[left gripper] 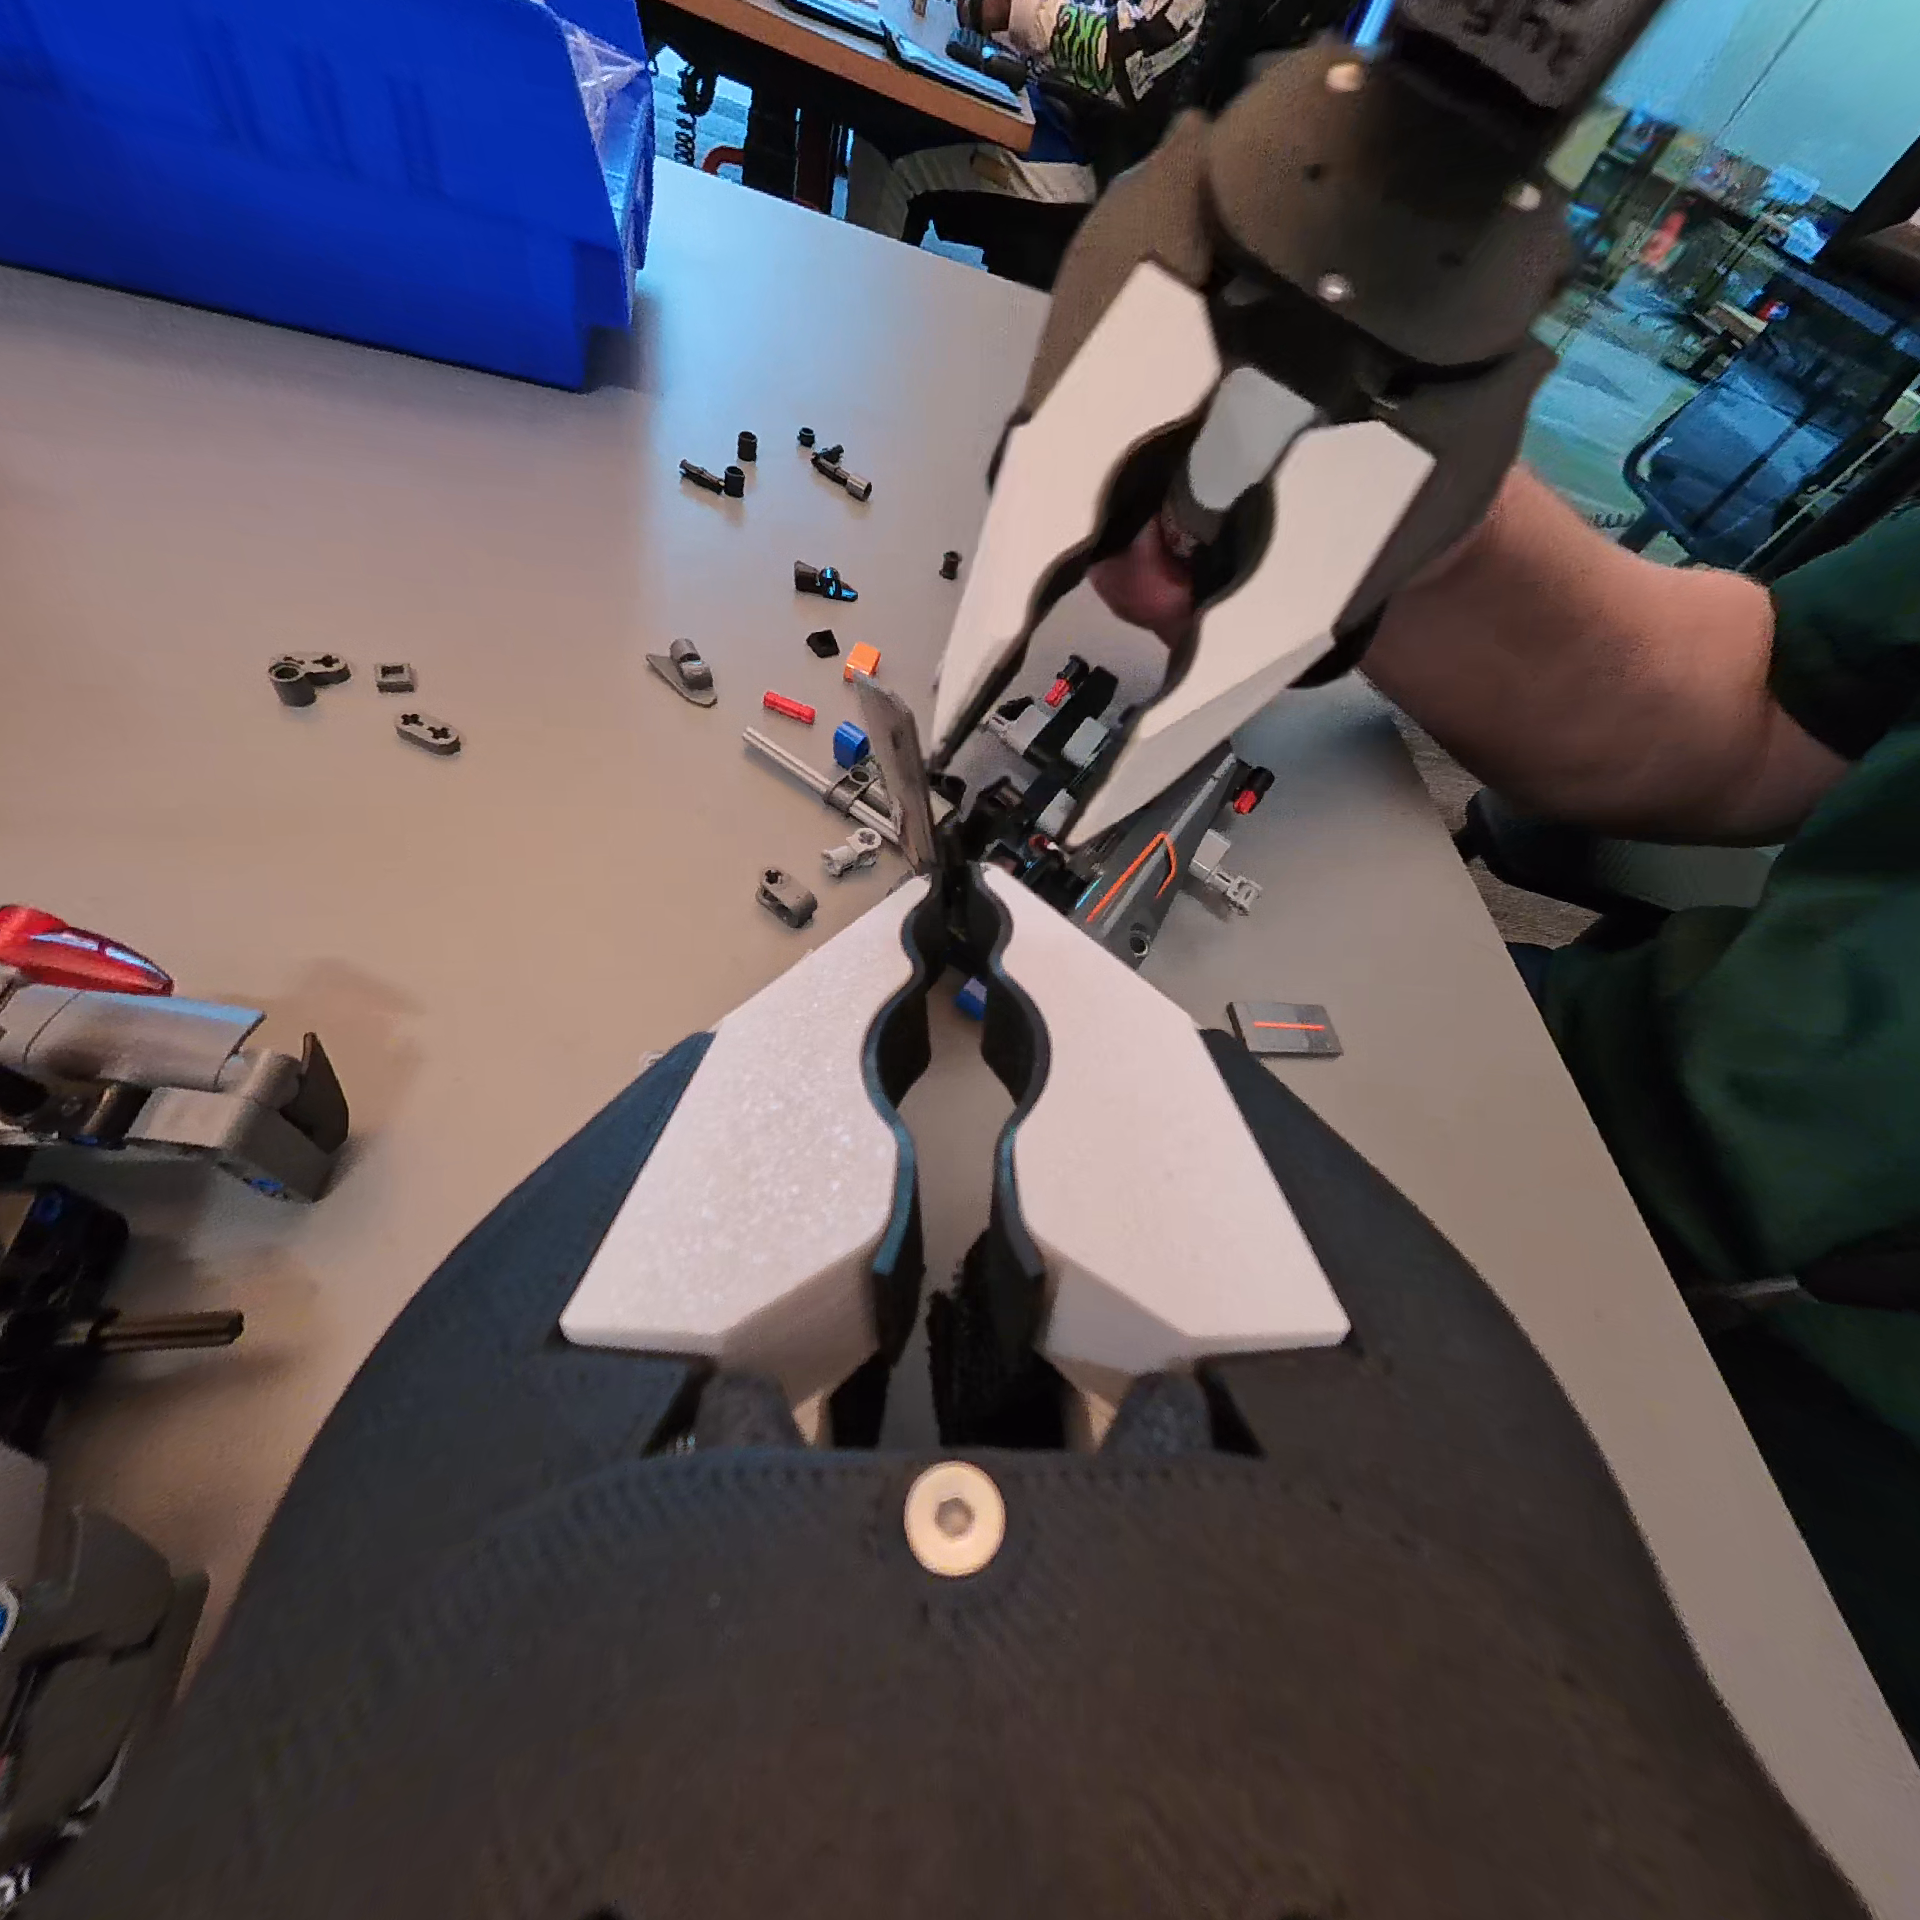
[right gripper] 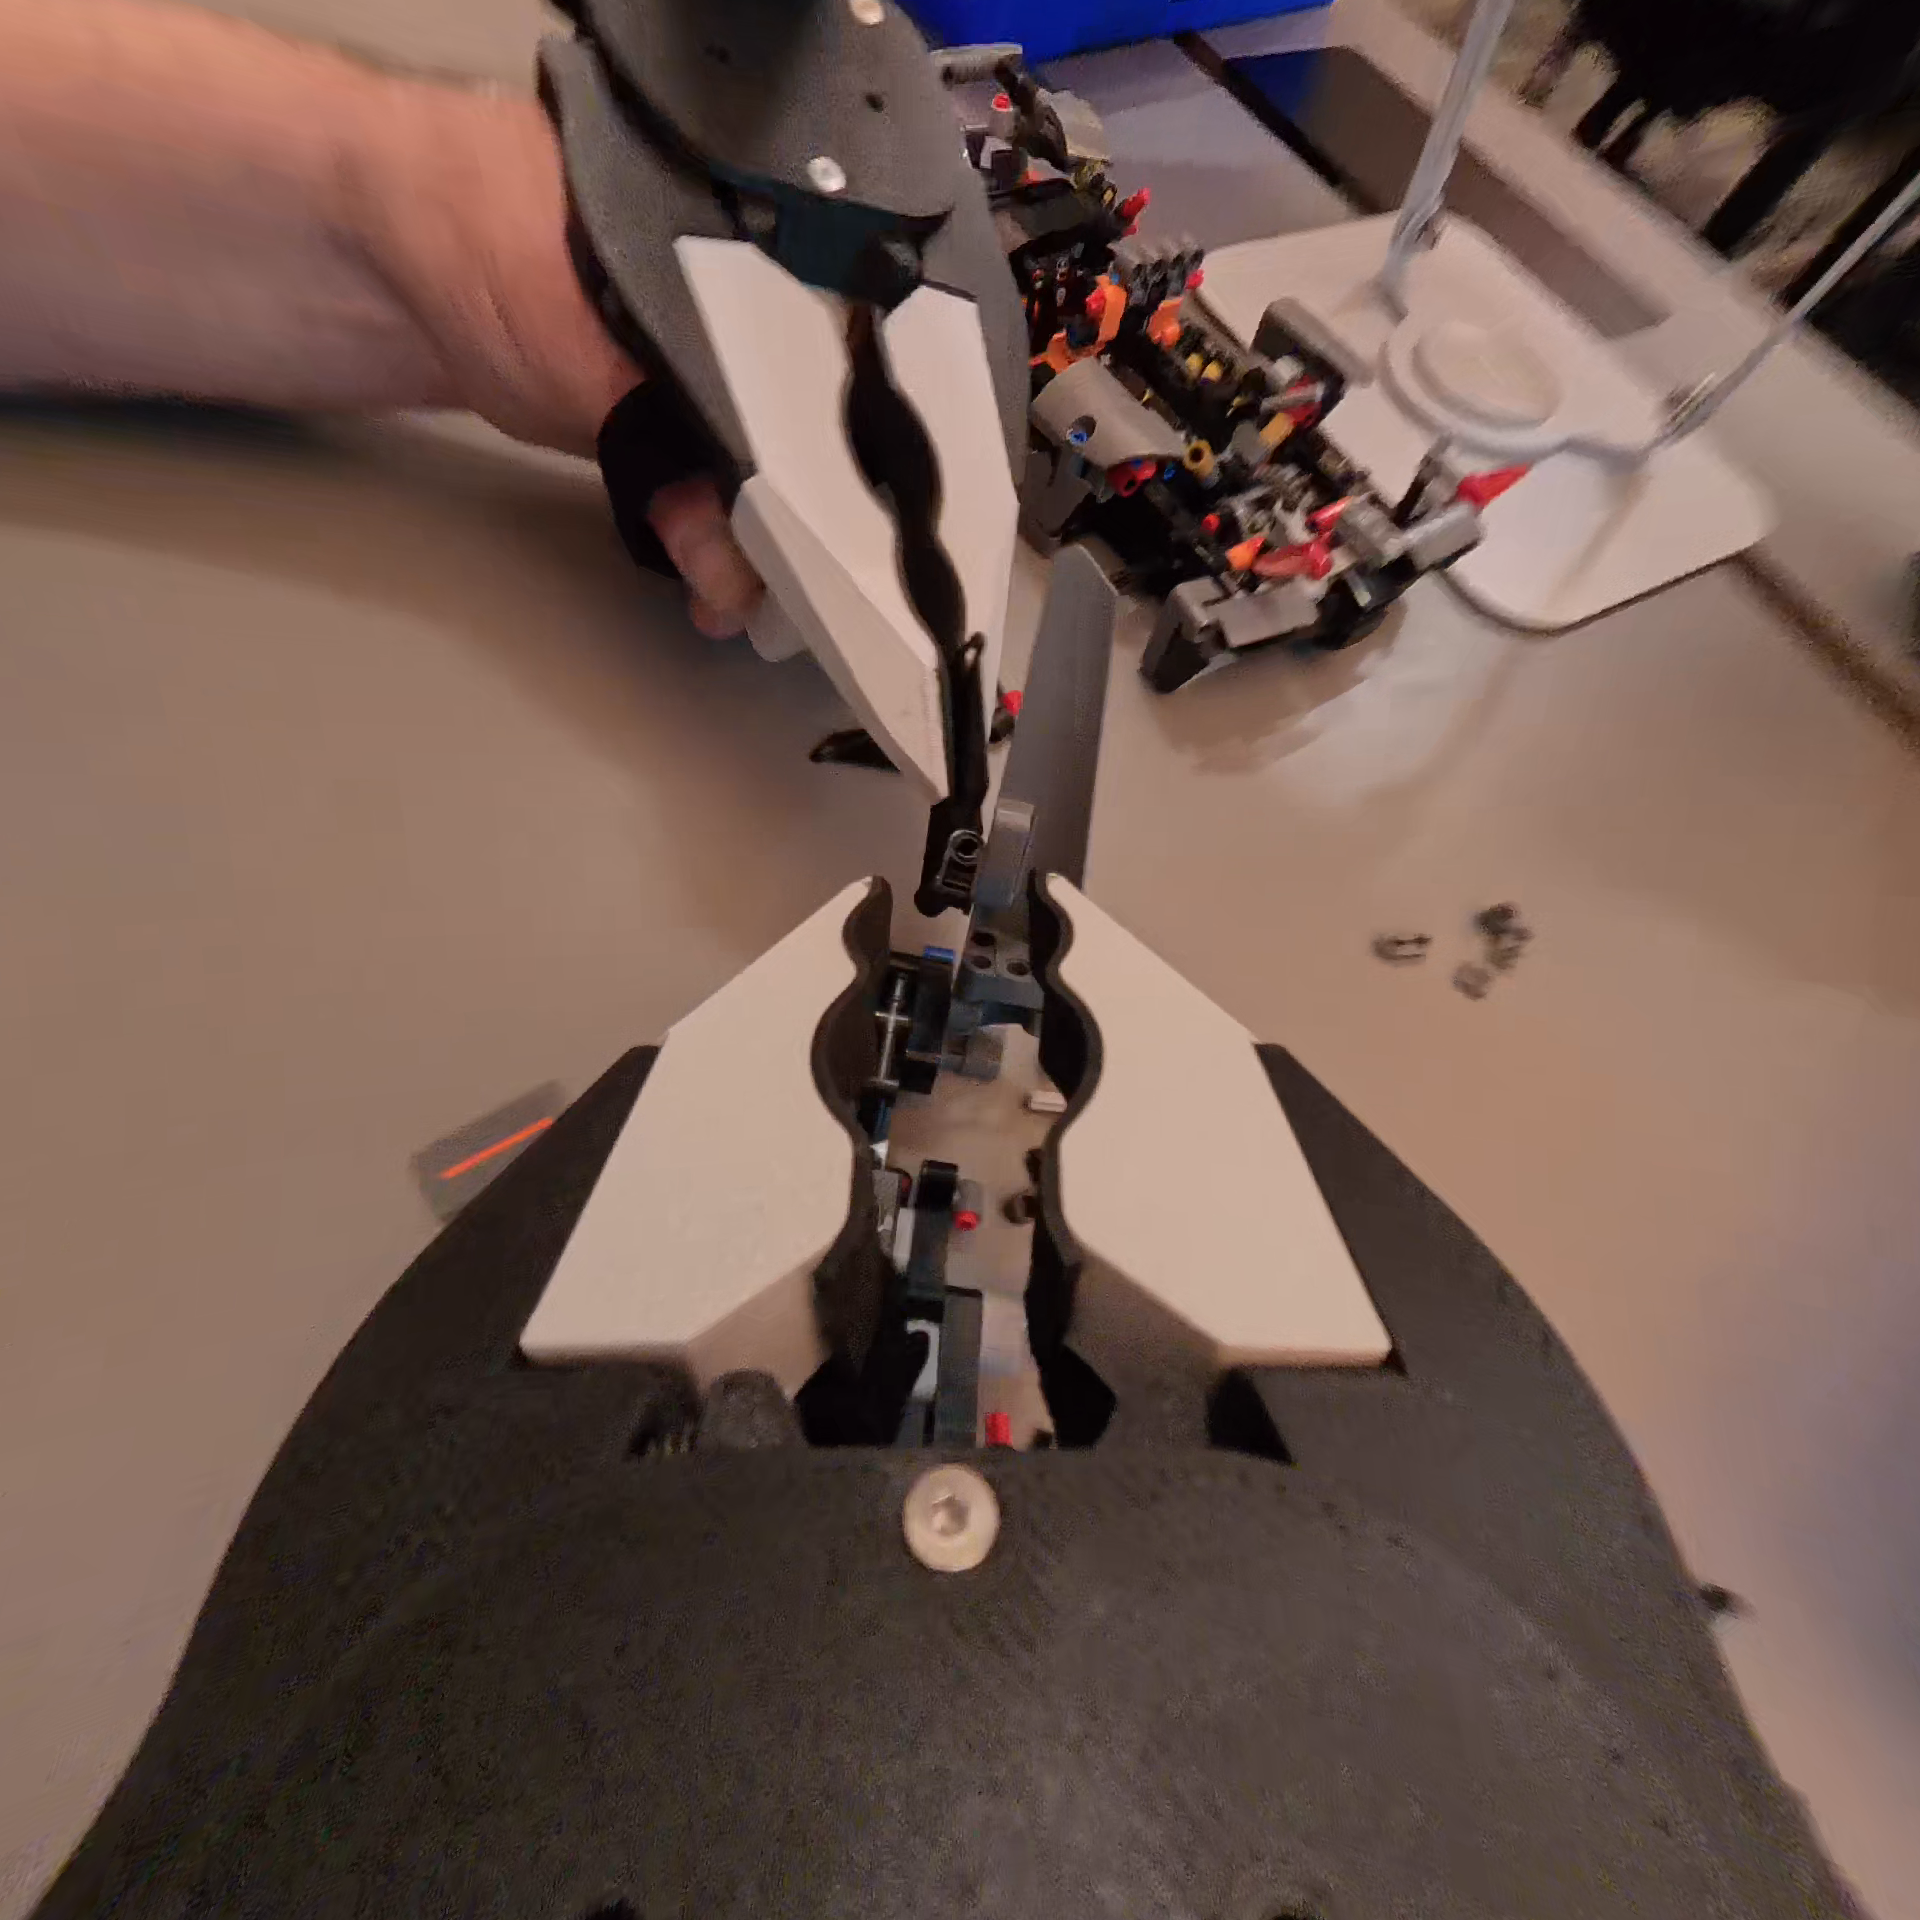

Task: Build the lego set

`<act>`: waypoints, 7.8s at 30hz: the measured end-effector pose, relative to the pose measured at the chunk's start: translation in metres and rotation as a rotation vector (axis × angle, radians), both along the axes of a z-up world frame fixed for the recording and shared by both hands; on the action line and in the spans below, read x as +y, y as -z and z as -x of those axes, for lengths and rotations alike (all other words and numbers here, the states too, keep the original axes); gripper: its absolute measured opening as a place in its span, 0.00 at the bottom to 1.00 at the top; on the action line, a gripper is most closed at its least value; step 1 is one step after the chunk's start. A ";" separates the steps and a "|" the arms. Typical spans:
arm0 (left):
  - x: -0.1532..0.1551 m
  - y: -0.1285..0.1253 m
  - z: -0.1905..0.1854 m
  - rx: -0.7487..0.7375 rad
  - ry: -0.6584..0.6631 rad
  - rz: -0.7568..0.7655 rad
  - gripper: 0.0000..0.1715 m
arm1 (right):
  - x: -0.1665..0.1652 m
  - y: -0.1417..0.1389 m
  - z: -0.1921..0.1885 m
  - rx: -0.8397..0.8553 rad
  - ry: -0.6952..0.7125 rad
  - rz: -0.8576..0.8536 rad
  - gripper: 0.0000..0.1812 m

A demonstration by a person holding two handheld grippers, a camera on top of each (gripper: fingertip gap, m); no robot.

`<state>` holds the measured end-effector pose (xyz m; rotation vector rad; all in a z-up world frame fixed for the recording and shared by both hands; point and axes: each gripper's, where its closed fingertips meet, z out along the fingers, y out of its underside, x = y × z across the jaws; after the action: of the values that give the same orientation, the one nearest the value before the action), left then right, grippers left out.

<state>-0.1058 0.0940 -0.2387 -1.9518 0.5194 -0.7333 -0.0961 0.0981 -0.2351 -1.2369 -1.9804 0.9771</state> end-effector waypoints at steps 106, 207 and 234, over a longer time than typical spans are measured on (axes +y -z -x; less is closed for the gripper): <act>0.025 -0.004 0.006 -0.056 0.032 0.004 0.00 | 0.028 0.009 0.014 0.096 0.293 -0.685 0.15; -0.017 -0.068 -0.086 -0.122 0.053 -0.191 0.08 | -0.037 -0.039 -0.064 0.158 -0.139 0.376 0.03; 0.022 -0.014 -0.048 0.101 0.086 -0.115 0.00 | 0.019 0.009 -0.046 0.010 0.024 0.110 0.08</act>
<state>-0.0582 0.1165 -0.2249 -1.8750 0.6962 -0.6465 -0.0503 0.1173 -0.2443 -1.3092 -1.9213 1.0904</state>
